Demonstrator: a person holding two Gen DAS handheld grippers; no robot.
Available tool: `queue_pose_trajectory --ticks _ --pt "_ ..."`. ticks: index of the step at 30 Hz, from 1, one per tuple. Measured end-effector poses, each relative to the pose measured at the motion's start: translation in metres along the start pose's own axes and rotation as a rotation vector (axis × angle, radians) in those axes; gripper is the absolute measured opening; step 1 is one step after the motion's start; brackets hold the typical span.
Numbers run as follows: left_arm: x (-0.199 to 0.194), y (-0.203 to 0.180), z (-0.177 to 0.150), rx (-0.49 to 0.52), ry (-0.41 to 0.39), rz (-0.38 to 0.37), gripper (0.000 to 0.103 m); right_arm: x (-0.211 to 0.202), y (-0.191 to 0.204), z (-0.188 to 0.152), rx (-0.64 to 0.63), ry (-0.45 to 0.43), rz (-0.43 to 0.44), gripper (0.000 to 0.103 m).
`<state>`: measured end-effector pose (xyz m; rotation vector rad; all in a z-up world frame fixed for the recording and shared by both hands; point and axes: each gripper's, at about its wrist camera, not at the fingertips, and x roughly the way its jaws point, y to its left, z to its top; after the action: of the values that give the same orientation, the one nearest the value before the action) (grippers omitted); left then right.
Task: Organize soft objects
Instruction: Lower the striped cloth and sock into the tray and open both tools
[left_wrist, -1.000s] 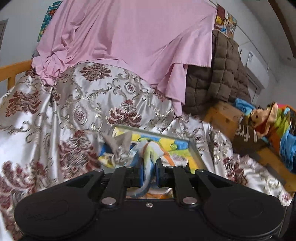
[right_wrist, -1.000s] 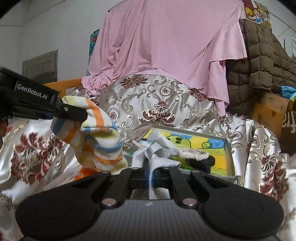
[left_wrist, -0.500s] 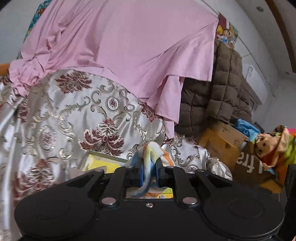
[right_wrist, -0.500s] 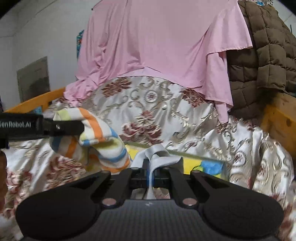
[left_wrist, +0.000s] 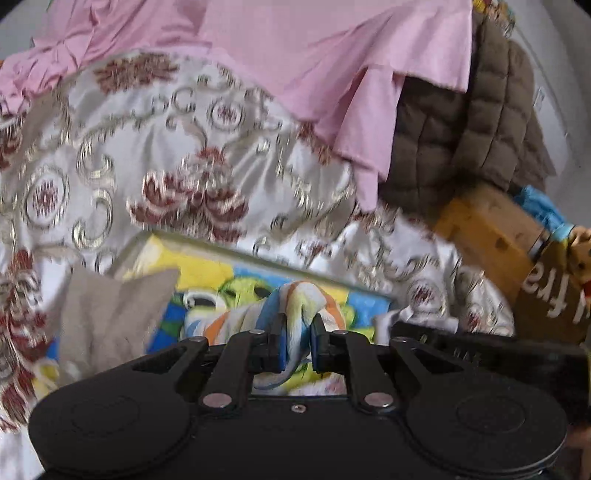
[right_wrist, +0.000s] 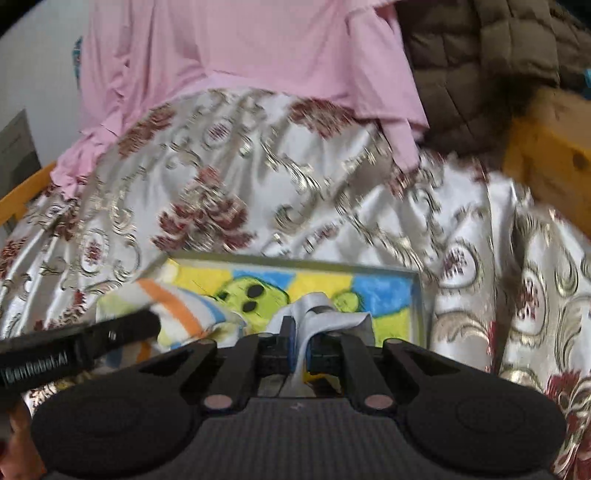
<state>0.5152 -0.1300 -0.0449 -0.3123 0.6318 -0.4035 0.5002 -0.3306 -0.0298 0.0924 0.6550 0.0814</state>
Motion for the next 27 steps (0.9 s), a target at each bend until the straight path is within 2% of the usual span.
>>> queue_pose_trajectory --ticks 3,7,11,12,14,16,20,25,27 --pt "0.01 0.004 -0.014 -0.013 0.075 -0.017 0.013 0.004 -0.009 -0.008 0.017 0.014 -0.001 0.009" --pt "0.016 0.004 -0.028 0.008 0.124 -0.014 0.015 0.005 -0.018 -0.02 0.023 0.04 -0.003 0.017" --pt "0.013 0.002 -0.033 0.014 0.132 -0.005 0.02 -0.002 -0.021 -0.026 0.013 0.043 -0.01 0.04" --pt "0.01 0.002 -0.032 0.013 0.13 -0.002 0.022 -0.004 -0.022 -0.027 0.018 0.043 -0.01 0.042" --pt "0.005 0.0 -0.031 0.01 0.125 0.006 0.031 -0.01 -0.024 -0.028 0.029 0.04 -0.007 0.054" --pt "-0.002 -0.002 -0.028 0.005 0.112 0.02 0.041 -0.018 -0.025 -0.027 0.03 0.03 -0.008 0.061" --pt "-0.017 -0.01 -0.023 0.012 0.09 0.032 0.048 -0.036 -0.022 -0.023 0.011 0.003 -0.01 0.073" --pt "-0.042 -0.02 -0.016 0.012 0.047 0.047 0.07 -0.065 -0.016 -0.014 0.006 -0.038 -0.002 0.085" --pt "-0.055 -0.022 -0.013 0.009 0.023 0.048 0.073 -0.077 -0.013 -0.01 0.001 -0.06 -0.008 0.087"
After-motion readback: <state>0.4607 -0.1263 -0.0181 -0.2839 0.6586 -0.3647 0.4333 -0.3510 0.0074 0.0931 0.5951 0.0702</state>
